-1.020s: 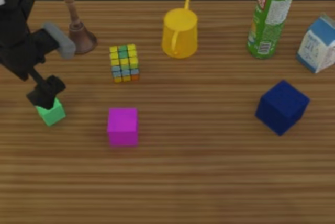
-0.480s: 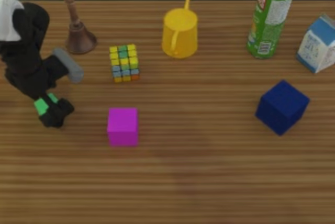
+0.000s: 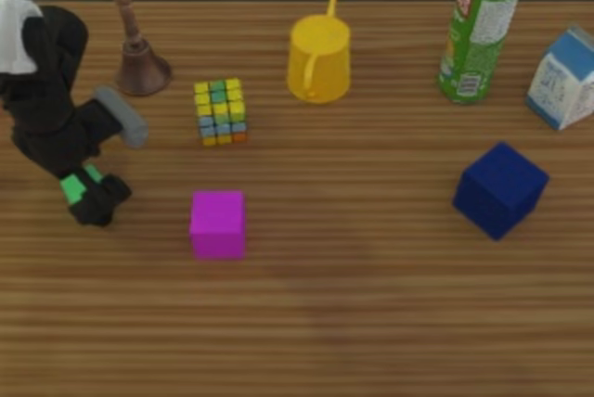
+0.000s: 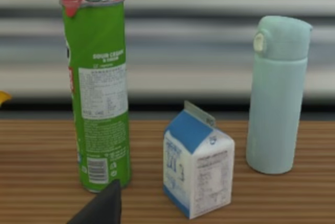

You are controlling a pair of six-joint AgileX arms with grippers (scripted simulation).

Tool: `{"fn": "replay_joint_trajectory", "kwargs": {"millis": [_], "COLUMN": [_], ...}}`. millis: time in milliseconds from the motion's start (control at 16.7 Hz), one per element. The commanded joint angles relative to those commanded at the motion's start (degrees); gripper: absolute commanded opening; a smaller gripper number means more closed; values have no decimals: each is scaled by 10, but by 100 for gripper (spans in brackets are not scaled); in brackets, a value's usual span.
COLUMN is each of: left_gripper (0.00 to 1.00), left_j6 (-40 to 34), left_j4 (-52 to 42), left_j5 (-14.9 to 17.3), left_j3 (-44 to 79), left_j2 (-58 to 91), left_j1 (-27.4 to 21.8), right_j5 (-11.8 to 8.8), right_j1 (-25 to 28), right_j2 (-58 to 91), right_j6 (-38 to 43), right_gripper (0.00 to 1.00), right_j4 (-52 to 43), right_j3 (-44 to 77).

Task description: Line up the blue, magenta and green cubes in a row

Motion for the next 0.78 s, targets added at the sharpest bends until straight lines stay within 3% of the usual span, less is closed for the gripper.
{"fn": "replay_joint_trajectory", "kwargs": {"millis": [480,780], "left_gripper": [2,0], "left_j6": [0,0], "left_j4": [0,0], "left_j5": [0,0], "left_j3": [0,0], "left_j2": [0,0], "left_j1": [0,0], "right_j5": [0,0], "right_j1": [0,0], "right_j2": [0,0], "right_j6": [0,0], "right_gripper": [100,100], "right_j4": [0,0], "right_j3": [0,0]}}
